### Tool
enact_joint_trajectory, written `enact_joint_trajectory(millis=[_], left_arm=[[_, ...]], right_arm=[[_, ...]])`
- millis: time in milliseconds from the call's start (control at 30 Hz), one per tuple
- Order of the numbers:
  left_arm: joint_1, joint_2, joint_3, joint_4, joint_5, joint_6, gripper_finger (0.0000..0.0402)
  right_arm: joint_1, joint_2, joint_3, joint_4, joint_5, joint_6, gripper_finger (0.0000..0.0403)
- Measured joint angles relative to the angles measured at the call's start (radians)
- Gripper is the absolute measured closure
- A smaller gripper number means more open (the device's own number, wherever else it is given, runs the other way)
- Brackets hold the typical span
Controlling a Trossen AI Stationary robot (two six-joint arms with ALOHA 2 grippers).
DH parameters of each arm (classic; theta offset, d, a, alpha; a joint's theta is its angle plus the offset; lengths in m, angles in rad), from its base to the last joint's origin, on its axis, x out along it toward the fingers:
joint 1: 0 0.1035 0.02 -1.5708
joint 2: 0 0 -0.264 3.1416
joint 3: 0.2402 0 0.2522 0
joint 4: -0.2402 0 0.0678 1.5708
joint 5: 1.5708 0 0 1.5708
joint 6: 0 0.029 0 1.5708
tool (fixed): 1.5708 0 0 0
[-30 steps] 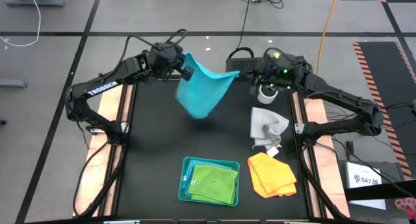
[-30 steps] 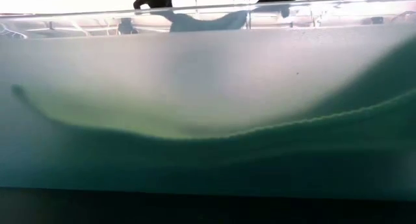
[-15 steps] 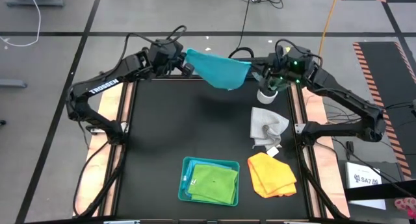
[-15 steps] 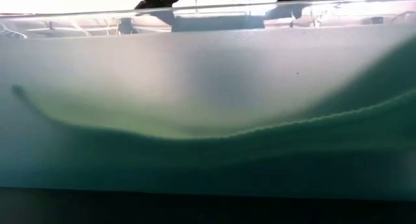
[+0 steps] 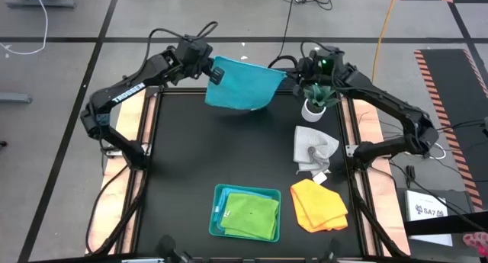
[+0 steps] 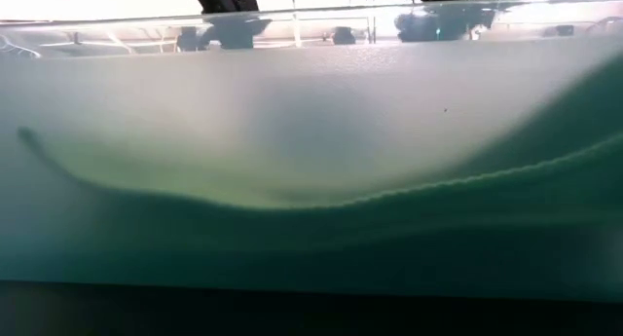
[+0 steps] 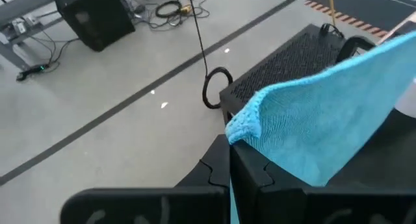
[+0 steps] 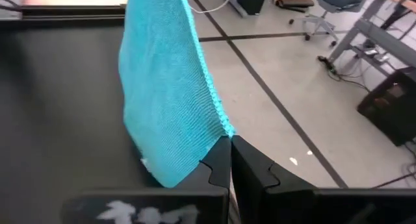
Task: Fold microfiber towels
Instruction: Fold the blue microfiber cloth into a quarter
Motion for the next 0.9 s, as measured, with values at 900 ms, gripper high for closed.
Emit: enact_joint_trajectory(millis=[900], left_arm=[[0.066,0.080,0.000,-0.071,0.103,0.084,0.0401]], right_arm=[[0.030,-0.013,-0.031,-0.052,-0.005,0.074,0.0402]])
